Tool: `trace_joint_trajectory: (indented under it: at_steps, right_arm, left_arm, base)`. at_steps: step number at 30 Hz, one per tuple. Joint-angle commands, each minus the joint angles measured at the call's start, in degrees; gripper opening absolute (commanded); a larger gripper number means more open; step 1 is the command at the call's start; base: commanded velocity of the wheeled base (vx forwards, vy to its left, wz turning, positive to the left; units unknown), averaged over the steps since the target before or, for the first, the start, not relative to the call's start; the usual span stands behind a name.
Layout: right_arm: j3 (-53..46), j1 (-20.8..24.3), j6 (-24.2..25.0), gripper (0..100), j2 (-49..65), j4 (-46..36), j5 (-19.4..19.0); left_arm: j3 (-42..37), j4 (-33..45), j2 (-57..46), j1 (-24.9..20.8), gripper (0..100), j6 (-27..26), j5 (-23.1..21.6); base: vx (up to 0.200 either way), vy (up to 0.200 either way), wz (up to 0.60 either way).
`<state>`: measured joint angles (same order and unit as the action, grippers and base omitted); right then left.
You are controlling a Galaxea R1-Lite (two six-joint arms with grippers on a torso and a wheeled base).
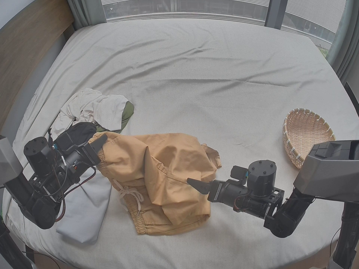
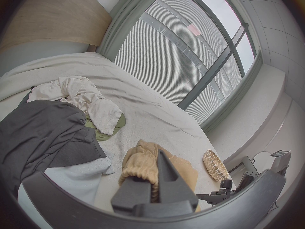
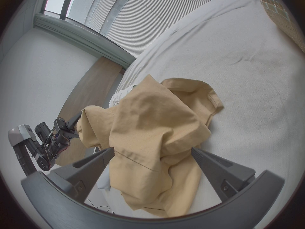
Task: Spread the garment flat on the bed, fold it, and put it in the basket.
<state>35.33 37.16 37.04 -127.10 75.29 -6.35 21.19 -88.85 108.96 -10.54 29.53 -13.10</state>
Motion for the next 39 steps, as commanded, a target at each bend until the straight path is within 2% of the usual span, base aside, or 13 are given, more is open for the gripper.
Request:
trace_joint_trajectory:
  at_steps: [1, 6, 7, 18, 24, 28, 30, 39]
  right_arm:
    - [-0.6, 0.5, 0.0, 100, 0.2, -0.1, -0.2]
    - [0.4, 2.7, 0.0, 100, -0.1, -0.1, -0.2]
    - [0.9, 3.1, 0.0, 0, -0.4, -0.4, -0.1]
    - [-0.4, 1.5, 0.1, 0, 0.3, 0.1, 0.6]
    - [-3.6, -0.6, -0.1, 0, 9.5, -0.7, 1.3]
    - [-3.7, 0.1, -0.6, 0, 10.0, -0.8, 1.2]
    - [-2.5, 1.1, -2.7, 0, 9.0, -1.0, 0.7]
    - [7.9, 4.6, -6.2, 0, -1.3, -2.8, -1.9]
  left_arm:
    - [0.0, 0.0, 0.0, 0.0, 0, 0.0, 0.0]
    - [-0.1, 0.0, 0.0, -0.1, 0, 0.0, 0.1]
    - [-0.2, 0.0, -0.1, -0.2, 0, 0.0, 0.0]
    - [-0.4, 0.0, -0.1, -0.2, 0, 0.0, 0.1]
    - [-1.1, 0.0, -0.2, -0.1, 0, 0.0, 0.1]
    - [-1.5, 0.0, 0.0, 0.0, 0, -0.1, 0.1]
    - [-1.9, 0.0, 0.1, 0.0, 0, -0.1, 0.1]
    - [-2.5, 0.0, 0.1, -0.1, 0, -0.3, 0.2]
  base:
    - [0.000, 0.000, 0.00]
    - [0.000, 0.000, 0.00]
    - [0.000, 0.000, 0.00]
    - [0.000, 0.000, 0.00]
    - [0.000, 0.000, 0.00]
    - [0.000, 0.000, 0.00]
    - [0.000, 0.000, 0.00]
    - [0.000, 0.000, 0.00]
